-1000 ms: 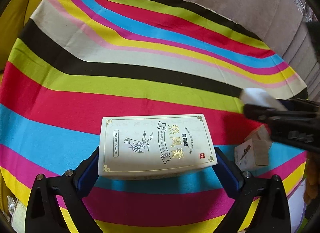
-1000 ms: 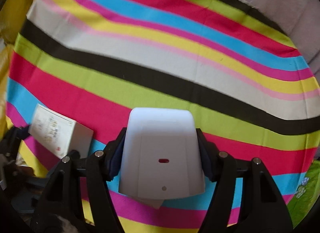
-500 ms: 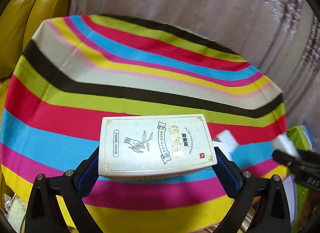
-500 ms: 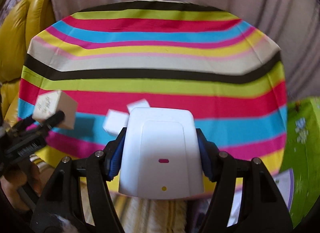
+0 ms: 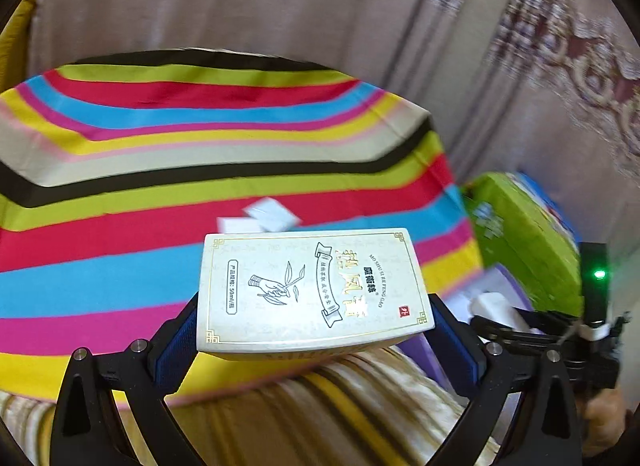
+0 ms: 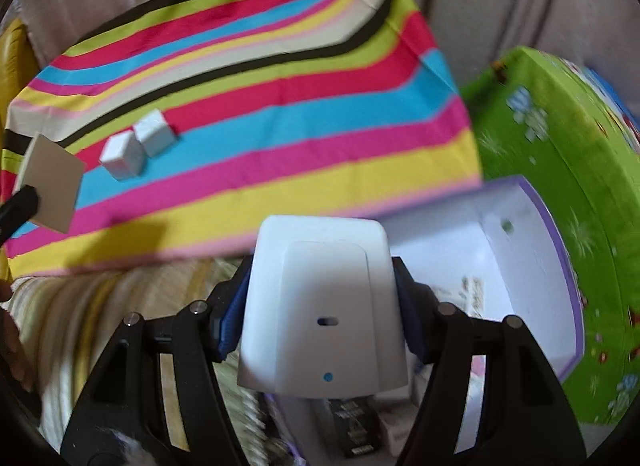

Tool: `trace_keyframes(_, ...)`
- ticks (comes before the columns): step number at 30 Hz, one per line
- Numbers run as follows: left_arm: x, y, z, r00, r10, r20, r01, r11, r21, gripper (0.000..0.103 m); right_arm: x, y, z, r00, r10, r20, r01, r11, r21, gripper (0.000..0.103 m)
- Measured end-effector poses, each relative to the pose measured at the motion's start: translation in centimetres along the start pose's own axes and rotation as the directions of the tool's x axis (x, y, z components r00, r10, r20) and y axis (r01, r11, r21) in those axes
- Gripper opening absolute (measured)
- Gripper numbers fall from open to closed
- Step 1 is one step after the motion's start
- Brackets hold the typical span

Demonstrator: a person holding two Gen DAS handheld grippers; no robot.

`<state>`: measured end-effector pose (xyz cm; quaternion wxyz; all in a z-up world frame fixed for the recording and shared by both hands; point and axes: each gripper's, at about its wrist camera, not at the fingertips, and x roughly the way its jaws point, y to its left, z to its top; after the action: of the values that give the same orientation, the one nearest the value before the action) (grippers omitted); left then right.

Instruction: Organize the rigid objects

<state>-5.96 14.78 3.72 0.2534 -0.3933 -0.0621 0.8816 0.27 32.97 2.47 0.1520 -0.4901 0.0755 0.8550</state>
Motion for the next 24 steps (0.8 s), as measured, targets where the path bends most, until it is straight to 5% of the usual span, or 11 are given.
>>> trace_keyframes(12, 1.0, -7.8, -2.3, 0.979, -0.161, -0.121, 0.175, 0.978, 0.114, 0.102, -1.2, -5.9, -4.2, 0.998, -0.062, 0.005, 0.061, 0.99, 0.128, 0.068)
trace_keyframes(18, 2.1, -10.6, -3.5, 0.938, -0.27, -0.218, 0.303, 0.944, 0.131, 0.103, -1.7, -7.7, -4.6, 0.996, -0.088, 0.022, 0.083, 0.982, 0.168, 0.089)
trace_keyframes(24, 2.5, -11.6, -4.2, 0.924, -0.281, -0.258, 0.328, 0.931, 0.161, 0.103, -1.6, -8.6, -4.7, 0.996, -0.089, 0.015, 0.085, 0.978, 0.189, 0.091)
